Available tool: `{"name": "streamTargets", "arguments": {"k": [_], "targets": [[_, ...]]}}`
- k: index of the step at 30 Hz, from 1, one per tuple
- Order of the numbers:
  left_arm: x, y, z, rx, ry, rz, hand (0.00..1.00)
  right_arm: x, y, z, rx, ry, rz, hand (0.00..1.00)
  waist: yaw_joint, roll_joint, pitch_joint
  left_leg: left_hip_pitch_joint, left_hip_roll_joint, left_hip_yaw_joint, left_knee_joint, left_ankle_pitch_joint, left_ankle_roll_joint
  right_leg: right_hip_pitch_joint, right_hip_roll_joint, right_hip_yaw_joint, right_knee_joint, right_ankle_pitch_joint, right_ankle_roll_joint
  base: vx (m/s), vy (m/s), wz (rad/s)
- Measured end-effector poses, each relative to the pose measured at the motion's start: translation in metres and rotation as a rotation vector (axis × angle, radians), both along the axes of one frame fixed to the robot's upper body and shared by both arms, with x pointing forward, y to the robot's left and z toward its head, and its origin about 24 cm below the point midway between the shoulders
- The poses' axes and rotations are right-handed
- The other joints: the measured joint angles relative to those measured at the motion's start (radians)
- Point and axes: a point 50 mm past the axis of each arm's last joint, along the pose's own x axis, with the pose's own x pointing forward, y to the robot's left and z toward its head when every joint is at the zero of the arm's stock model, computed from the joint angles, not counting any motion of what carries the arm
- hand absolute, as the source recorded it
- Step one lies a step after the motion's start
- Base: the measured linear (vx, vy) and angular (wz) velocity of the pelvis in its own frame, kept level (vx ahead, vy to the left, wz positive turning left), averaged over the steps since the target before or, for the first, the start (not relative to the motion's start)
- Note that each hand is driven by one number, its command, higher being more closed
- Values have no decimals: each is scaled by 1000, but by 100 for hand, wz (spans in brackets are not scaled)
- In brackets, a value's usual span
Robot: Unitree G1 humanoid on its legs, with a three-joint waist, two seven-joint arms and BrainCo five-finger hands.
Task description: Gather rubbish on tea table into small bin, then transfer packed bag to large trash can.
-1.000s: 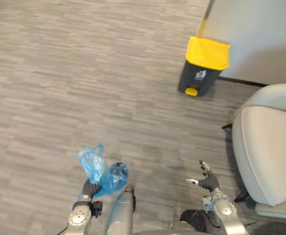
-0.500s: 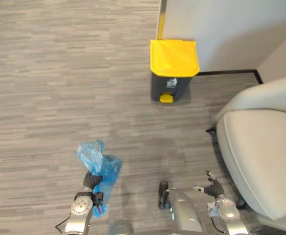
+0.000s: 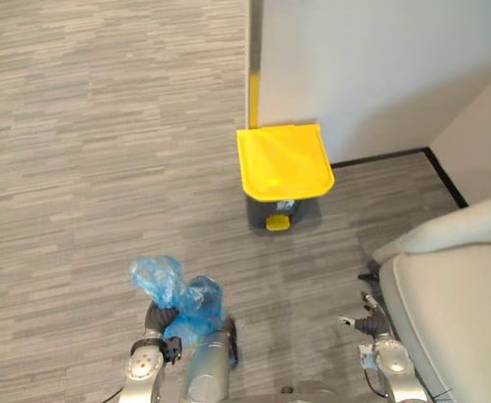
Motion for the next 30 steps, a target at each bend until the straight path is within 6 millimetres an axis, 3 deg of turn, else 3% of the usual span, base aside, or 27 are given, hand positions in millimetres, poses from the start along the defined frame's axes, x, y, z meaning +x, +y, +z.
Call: {"name": "streamTargets", "arguments": {"k": [2,3,5,7,8,9,11,13,14,15,18,20,21,22,24,30], "targets": [[2,2,2,14,-5,-8,100,0,4,-1,11,1,8,0,-15,0,0,82,-13,-6,-6,-24,18,-90,-31,-12,165,-19,-39,534,131,32],[3,3,4,18,-15,-5,100,3,8,1,17,-10,16,0,-21,1,1,127,-9,-9,-25,-35,20,-137,-33,-31,165,-32,-65,412,47,33],[7,3,10,28,-47,1,100,9,12,8,24,-57,23,0,-23,2,1,175,5,-23,-54,-62,-3,-212,-28,-66,92,-45,-89,364,-30,21],[9,6,12,35,-52,7,100,10,12,10,23,-67,22,0,-23,-10,-6,200,10,-48,-60,-81,-26,-257,-4,-74,-127,-33,-100,384,-114,34],[8,8,12,36,-52,12,100,6,11,6,24,-48,15,0,-22,-27,-17,214,4,-57,-60,-96,-51,-235,18,-51,-346,80,-135,373,-152,47],[6,6,7,21,-31,22,100,3,7,3,16,-26,7,0,-26,-10,-20,226,12,-83,-51,-114,-76,-217,28,-53,-363,157,-160,387,-138,33],[5,2,4,1,-24,33,100,-2,2,-1,12,1,-10,0,-19,18,-35,232,56,-93,-51,-106,-94,-185,58,-77,-396,149,-182,337,-109,18],[6,0,4,-7,-27,31,100,-3,2,0,15,-4,-17,0,-25,23,-35,224,76,-96,-3,-89,-121,-149,62,-107,-407,120,-188,368,-188,31],[11,-3,6,-16,-40,27,100,-7,1,0,17,-5,-26,0,-27,30,-33,194,97,-93,108,-71,-147,-105,71,-127,-422,107,-195,307,-153,34],[12,-6,6,-24,-46,27,100,-11,0,0,19,-7,-39,0,-23,32,-32,143,123,-83,262,-15,-148,-50,80,-137,-449,100,-202,240,-86,22],[10,-11,4,-38,-38,7,100,-10,-2,4,34,-41,-86,0,-17,25,-29,60,182,-10,356,-55,-97,11,73,-132,-489,95,-208,188,6,-6],[10,-14,3,-46,-30,-9,100,-9,-8,5,41,-54,-125,0,-18,33,-32,32,199,38,139,-41,-96,9,69,-121,-491,90,-192,137,93,-18],[10,-14,2,-49,-27,-9,100,-11,-11,5,43,-54,-140,0,-21,44,-35,35,199,39,57,14,-100,9,74,-122,-488,84,-182,119,161,-4],[8,-14,0,-49,-12,-8,100,-15,-11,0,61,-31,-174,0,-21,35,-39,60,177,42,-6,4,-115,8,66,-108,-481,71,-158,120,152,2],[10,-16,0,-49,-14,-22,100,-23,-14,-4,62,-6,-196,0,-19,17,-50,79,143,54,-44,8,-108,10,38,-99,-495,69,-138,106,140,0],[2,-15,-9,-50,35,-20,100,-33,-16,-14,65,51,-222,0,-22,35,-67,111,109,67,-102,18,-97,26,22,-84,-551,89,-114,23,49,-2]]}}
